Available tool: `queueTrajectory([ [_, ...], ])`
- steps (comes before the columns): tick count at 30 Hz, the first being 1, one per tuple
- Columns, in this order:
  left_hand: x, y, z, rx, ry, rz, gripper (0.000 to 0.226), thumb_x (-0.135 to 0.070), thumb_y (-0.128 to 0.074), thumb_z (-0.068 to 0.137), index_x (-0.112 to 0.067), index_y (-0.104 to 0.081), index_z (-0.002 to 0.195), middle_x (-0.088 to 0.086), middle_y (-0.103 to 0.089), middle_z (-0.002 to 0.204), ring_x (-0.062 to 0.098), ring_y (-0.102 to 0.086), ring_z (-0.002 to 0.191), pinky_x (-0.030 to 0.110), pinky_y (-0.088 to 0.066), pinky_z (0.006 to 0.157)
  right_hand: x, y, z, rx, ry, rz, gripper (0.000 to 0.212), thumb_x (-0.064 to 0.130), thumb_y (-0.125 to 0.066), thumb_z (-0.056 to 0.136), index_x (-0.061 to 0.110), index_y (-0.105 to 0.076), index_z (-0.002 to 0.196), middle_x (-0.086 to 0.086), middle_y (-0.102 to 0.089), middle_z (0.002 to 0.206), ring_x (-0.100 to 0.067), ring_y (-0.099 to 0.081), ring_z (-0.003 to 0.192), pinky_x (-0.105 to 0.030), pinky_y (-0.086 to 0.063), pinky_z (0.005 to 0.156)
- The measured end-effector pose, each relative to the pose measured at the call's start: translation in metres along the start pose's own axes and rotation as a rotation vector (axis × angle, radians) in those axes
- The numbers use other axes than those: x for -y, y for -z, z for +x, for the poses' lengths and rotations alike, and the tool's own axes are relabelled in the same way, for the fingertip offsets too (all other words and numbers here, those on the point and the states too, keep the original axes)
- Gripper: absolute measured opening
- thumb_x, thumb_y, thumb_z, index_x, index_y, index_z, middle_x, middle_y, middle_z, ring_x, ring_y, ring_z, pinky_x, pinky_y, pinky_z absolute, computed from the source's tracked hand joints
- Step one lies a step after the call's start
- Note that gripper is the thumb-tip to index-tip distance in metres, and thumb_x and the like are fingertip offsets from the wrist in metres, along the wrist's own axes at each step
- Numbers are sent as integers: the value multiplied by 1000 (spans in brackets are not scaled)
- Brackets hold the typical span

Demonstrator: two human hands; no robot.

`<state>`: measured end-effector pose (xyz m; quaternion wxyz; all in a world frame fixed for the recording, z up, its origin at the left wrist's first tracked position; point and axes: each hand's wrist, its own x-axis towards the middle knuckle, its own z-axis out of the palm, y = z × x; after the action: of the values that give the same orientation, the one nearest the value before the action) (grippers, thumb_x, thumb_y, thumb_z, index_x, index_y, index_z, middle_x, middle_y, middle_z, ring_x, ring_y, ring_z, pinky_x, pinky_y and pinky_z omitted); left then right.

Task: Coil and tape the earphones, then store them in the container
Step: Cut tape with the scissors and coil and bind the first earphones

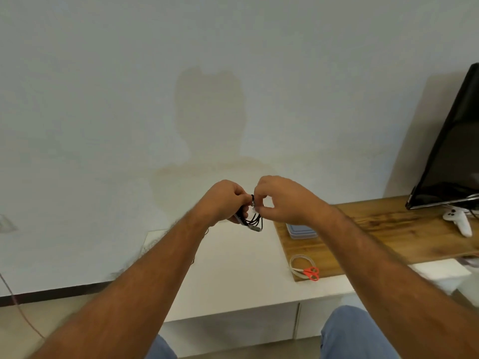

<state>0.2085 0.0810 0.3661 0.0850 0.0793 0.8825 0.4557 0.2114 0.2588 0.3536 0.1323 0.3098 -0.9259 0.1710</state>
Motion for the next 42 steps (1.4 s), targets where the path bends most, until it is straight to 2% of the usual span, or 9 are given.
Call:
queueTrajectory([
  [5, -26, 3, 0, 8, -53, 171, 26, -21, -62, 94, -2, -65, 75, 12, -70, 70, 28, -72, 69, 38, -61, 73, -7, -6, 2, -238, 46, -98, 9, 21, -67, 83, 13, -65, 80, 0, -60, 94, -21, -57, 84, -37, -49, 65],
  [8, -36, 5, 0, 11, -72, 214, 28, -21, -62, 94, -2, -65, 74, 8, -68, 67, 29, -73, 70, 41, -61, 75, -9, -14, 4, -414, 94, -87, 12, 14, -66, 80, 6, -60, 72, -5, -64, 84, -26, -59, 71, -36, -50, 57],
  [14, -47, 6, 1, -14, -96, 230, 28, -17, -60, 94, 3, -69, 78, 14, -71, 72, 29, -73, 67, 43, -61, 73, -9, -18, 3, -557, 90, -93, 15, 7, -60, 79, 4, -53, 66, -6, -54, 60, -25, -48, 52, -38, -43, 45],
  [18, -45, 2, 3, -59, -74, 212, 30, -18, -60, 93, 0, -68, 69, 13, -71, 69, 26, -73, 63, 41, -61, 75, -5, -18, 4, -593, 91, -129, 17, 6, -54, 79, 7, -47, 64, -6, -48, 58, -21, -38, 51, -32, -34, 43],
  [22, -44, 1, 4, -38, 29, 19, 30, -18, -65, 91, 0, -67, 67, 10, -69, 63, 25, -73, 63, 33, -62, 69, -6, -21, 4, -631, 75, -140, 21, 0, -62, 74, 8, -46, 63, -6, -46, 58, -17, -30, 54, -28, -27, 46],
  [27, -42, 6, 4, 75, 193, -190, 20, -16, -68, 90, -1, -64, 77, 6, -67, 64, 15, -68, 55, 23, -59, 58, -7, -27, 2, -606, 79, -176, 18, 2, -63, 75, 7, -50, 64, -6, -48, 60, -19, -38, 53, -32, -34, 44],
  [31, -35, 6, 6, 129, 267, -295, 19, -18, -65, 92, -5, -63, 79, 2, -64, 61, 12, -66, 55, 24, -59, 63, -8, -30, 4, -596, 83, -192, 15, 9, -52, 80, 8, -50, 65, -5, -49, 60, -20, -41, 53, -32, -35, 45],
  [36, -30, 2, 5, 66, 262, -425, 13, -15, -69, 88, -6, -62, 81, 2, -61, 61, 11, -62, 48, 22, -54, 49, -8, -28, 6, -588, 91, -178, 15, 10, -48, 80, 9, -48, 64, -5, -48, 59, -14, -30, 58, -28, -28, 48],
  [42, -19, -5, 5, -15, 191, -427, 18, -12, -70, 86, -7, -63, 70, 5, -62, 63, 14, -60, 51, 26, -55, 54, -5, -28, 4, -510, 66, -125, 25, -4, -64, 71, 9, -44, 62, -4, -45, 56, -16, -31, 52, -28, -27, 46],
])
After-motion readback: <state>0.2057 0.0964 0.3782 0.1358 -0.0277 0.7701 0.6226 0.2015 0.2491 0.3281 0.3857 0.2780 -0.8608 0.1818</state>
